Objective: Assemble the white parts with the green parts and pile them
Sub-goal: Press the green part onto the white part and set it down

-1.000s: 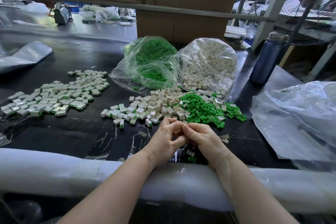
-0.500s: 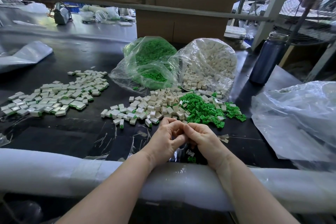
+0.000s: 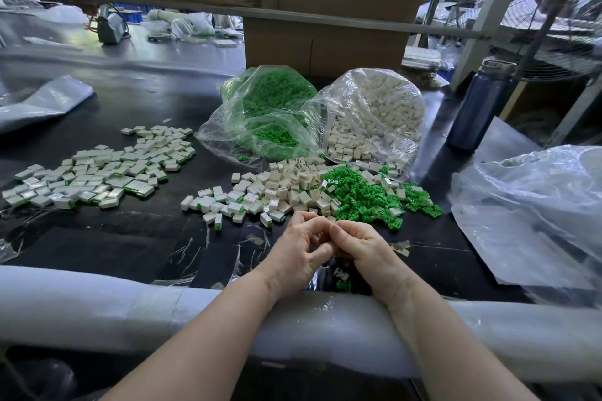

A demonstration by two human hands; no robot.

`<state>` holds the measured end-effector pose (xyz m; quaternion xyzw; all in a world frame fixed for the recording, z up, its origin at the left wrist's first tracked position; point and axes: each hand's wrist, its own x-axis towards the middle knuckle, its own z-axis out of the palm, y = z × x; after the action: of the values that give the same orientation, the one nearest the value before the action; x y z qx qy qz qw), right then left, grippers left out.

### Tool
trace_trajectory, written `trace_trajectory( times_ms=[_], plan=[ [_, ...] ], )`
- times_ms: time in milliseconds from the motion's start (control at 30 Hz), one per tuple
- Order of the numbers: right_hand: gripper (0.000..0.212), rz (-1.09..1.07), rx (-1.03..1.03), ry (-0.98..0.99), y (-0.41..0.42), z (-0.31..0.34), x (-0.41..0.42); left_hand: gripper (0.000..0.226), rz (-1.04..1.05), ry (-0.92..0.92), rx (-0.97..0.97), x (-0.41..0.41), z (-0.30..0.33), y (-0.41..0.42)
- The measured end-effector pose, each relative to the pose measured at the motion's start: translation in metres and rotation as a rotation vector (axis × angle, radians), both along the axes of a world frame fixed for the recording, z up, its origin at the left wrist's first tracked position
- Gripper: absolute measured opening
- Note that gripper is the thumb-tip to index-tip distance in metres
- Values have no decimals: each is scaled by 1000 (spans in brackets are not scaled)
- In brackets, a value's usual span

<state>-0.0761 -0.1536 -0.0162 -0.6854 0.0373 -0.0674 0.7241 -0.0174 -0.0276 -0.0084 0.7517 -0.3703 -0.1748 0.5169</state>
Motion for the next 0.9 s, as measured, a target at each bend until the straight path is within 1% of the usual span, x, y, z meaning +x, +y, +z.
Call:
trace_trajectory(
  times_ms=[133, 267, 367, 500, 733, 900],
  plan=[
    [23, 8, -1, 12, 0, 1, 0, 11, 6, -10, 4, 0, 0, 0],
    [27, 0, -44, 11, 0, 0, 1, 24, 11, -16, -16, 0, 1, 0],
    [33, 3, -45, 5, 0, -2, 0, 20, 6, -12, -21, 1, 1, 0],
    [24, 7, -51, 8, 1, 0, 0, 15, 1, -26, -6, 1, 0, 0],
    [26, 2, -66, -14, 2, 1, 1, 17, 5, -50, -3, 1, -2, -1],
    [25, 10, -57, -10, 2, 0, 1, 23, -1, -49, -10, 1, -2, -1]
  ],
)
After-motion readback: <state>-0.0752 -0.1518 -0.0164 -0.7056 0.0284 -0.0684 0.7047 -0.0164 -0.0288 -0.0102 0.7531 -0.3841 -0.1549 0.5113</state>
